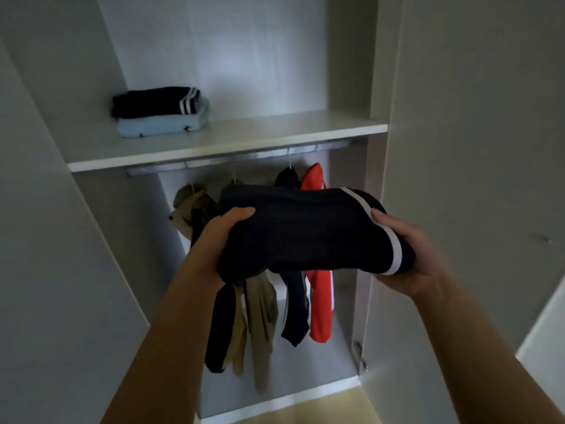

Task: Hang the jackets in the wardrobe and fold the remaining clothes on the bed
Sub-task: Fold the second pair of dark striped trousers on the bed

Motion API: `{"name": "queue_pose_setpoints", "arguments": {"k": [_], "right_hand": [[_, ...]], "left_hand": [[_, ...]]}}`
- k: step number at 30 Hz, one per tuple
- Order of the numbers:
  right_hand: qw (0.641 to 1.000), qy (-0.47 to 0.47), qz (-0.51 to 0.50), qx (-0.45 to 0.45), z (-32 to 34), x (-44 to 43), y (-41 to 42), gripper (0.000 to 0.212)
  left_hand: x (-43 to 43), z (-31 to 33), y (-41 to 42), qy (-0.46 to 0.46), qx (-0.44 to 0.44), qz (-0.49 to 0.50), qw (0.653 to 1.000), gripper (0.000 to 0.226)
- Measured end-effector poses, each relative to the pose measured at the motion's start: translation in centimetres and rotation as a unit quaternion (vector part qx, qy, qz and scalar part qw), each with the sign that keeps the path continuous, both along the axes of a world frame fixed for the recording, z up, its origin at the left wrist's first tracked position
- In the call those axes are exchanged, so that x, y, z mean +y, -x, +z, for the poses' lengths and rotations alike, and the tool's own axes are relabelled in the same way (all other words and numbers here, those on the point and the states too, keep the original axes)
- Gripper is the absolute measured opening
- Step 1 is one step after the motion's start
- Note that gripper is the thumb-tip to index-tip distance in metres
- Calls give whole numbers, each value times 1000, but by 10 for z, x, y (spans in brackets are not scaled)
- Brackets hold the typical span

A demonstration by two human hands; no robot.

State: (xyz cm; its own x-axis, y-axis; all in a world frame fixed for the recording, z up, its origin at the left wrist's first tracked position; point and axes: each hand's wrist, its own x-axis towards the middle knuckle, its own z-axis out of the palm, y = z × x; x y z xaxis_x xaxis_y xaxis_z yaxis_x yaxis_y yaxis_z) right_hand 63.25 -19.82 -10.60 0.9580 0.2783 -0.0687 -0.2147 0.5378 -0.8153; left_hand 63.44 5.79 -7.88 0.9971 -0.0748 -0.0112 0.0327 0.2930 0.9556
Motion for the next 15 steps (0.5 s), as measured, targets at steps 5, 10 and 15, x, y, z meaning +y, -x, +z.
{"name": "queue_pose_setpoints", "arguments": {"k": [5,10,15], "right_hand": [[995,13,71,-69,61,23,-95,32],[988,28,124,-84,110,58,-168,24],[977,67,160,-124,144,97,-229,28]], "left_hand": [[25,44,-57,16,-14,96,995,34],[58,78,-101,38,-35,147,988,47],[96,109,-146,33,-66,177,982,33]]}}
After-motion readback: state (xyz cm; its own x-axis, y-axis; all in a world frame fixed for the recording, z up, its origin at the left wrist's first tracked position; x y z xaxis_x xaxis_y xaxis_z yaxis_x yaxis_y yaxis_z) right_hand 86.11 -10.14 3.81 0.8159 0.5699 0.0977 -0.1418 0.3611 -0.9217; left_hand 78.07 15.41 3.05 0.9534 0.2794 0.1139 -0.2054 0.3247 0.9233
